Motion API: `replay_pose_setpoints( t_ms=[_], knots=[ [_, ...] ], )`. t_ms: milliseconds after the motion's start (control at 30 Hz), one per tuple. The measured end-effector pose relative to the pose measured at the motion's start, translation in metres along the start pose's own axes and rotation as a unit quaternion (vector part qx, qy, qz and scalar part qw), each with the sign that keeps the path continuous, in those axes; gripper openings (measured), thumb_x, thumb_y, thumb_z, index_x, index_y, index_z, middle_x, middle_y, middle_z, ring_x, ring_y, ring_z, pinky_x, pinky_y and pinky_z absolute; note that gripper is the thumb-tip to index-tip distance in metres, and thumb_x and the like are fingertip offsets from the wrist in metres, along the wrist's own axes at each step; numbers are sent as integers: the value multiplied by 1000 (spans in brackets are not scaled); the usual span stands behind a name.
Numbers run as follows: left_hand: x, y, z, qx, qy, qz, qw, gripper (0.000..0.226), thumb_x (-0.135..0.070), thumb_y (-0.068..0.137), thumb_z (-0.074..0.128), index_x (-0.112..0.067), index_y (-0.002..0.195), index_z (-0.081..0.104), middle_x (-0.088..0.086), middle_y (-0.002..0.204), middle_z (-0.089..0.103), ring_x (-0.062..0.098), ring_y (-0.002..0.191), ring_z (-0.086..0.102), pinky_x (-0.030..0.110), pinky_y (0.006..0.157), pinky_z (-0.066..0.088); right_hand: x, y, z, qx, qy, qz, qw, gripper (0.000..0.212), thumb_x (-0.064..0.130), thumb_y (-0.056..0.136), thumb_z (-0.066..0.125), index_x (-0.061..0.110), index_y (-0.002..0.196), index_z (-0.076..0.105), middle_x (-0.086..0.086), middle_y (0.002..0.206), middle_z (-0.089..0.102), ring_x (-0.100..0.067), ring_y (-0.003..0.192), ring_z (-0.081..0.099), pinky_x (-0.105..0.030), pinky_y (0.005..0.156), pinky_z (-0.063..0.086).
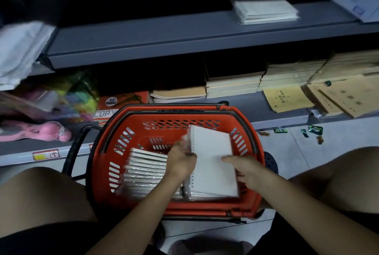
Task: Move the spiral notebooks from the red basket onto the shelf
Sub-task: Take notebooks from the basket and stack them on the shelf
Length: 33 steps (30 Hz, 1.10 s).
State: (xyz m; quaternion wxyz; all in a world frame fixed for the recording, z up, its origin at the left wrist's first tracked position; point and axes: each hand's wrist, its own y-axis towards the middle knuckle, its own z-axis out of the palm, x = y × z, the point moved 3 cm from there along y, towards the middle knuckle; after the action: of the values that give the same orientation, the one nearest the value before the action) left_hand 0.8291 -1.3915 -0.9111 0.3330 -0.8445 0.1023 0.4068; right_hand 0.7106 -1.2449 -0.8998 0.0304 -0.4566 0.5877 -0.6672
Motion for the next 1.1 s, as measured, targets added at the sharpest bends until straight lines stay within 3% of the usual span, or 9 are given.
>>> replay_pose_setpoints(
  t_ms=[133,200,300,400,467,567,733,900,1100],
  knots=[
    [-25,-22,-12,7,-92,6,996,22,-3,92,59,-19,106,61,1,97,71,14,82,66,25,76,53,12,-22,-8,31,57,18,998,8,8,88,69,8,95,67,-8,87,69,-22,78,62,-30,66,48],
    [-51,-34,-26,35,-142,44,988,25,-5,97,57,-26,110,60,-1,97,69,8,75,65,16,61,51,27,-37,-22,24,80,-28,996,15,0,88,65,8,101,63,-13,90,69,-25,81,63,-33,69,47],
    [-93,-48,-46,154,-228,83,958,44,-5,100,52,-45,120,57,-6,105,76,7,85,73,18,62,55,58,-67,-44,21,117,-138,983,17,0,88,66,6,103,61,-26,101,69,-34,90,66,-41,76,49],
    [-125,-57,-56,265,-246,129,924,62,0,101,44,-49,139,41,-3,115,74,22,80,74,33,53,60,88,-92,-62,17,105,-229,968,21,13,90,67,18,111,64,-14,103,74,-34,97,69,-53,84,54],
    [-142,-58,-57,305,-243,176,904,67,0,102,42,-49,146,33,3,125,69,33,77,70,35,45,58,105,-104,-71,21,92,-270,958,24,17,92,65,26,114,65,-9,105,74,-31,92,70,-53,76,56],
    [-167,-54,-55,273,-286,227,890,65,-6,100,49,-39,152,28,8,134,64,34,86,71,39,49,59,124,-118,-79,103,87,-286,949,48,15,93,63,42,132,58,-12,115,70,-32,77,68,-41,52,56],
    [-195,-43,-39,173,-355,236,888,54,-7,93,61,-19,141,40,8,119,73,35,91,74,42,54,60,147,-123,-94,114,129,-345,923,55,-1,90,61,26,137,56,-23,91,71,-32,69,65,-34,60,57],
    [-194,-41,-28,218,-325,248,886,81,-5,81,72,-32,149,37,-2,141,59,35,120,63,63,94,50,157,-115,-104,76,182,-373,907,42,1,89,62,17,128,61,-24,86,70,-33,66,63,-31,57,57],
    [-244,-26,-30,187,-292,268,899,73,0,91,66,-27,151,35,6,123,71,34,93,75,42,86,60,204,-103,-117,52,177,-417,890,39,0,91,60,14,127,64,-22,88,71,-26,63,63,-29,57,56]
  ],
)
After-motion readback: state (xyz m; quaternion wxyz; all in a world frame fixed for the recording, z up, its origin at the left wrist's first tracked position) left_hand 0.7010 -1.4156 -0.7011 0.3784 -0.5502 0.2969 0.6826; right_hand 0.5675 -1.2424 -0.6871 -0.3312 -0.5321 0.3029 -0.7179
